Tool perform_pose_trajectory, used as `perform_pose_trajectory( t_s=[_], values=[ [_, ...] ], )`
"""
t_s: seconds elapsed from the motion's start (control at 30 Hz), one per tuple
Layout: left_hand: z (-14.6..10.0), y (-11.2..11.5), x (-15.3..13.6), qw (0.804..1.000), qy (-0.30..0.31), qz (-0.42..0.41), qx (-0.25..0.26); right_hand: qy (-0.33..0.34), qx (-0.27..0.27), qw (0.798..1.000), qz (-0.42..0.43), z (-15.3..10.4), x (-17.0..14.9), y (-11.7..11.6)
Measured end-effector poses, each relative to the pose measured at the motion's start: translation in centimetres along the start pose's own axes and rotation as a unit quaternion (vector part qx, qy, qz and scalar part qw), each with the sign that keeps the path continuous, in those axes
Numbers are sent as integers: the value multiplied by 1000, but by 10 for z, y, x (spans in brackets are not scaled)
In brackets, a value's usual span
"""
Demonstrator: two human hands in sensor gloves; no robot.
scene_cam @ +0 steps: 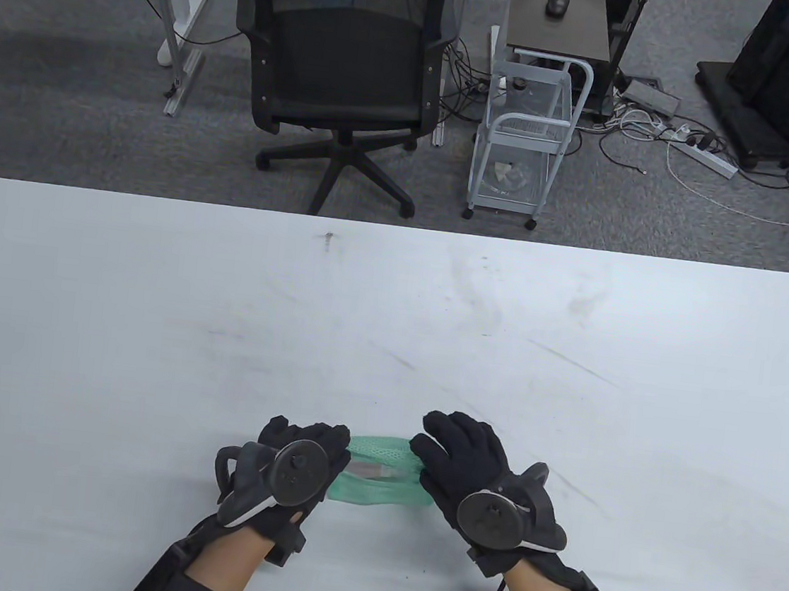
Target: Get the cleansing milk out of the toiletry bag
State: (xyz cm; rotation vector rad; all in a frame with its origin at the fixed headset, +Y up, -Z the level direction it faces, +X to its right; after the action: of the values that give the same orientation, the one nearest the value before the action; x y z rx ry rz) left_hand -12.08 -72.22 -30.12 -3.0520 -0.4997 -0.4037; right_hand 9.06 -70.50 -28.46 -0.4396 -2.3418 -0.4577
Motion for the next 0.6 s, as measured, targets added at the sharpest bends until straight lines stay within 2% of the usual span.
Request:
perform_pose_trajectory(
  t_s=[0.13,0.33,0.6],
  values=[
    [-2,-2,3,1000,4,-19,9,46,-18,999,-19,-1,16,4],
    [-4,-3,7,999,11,-39,10,87,9,993,-77,0,35,-6],
    [-4,1,11,998,24,-62,1,71,65,982,-161,3,37,-28]
  ],
)
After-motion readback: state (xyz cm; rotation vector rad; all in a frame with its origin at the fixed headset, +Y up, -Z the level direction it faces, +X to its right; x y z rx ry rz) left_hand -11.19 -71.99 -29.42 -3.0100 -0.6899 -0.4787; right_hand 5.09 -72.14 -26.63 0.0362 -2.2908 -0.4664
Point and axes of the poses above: the tracker on the back of each hand, its own x axis roughly to the thumb side, its own z axis roughly from the wrist to the fingertips, y = z × x, the point moved 5 cm from there along z, roughly from the wrist to the fingertips, and after that the axes turned 5 degrees about -x, right-handed, at the moved point
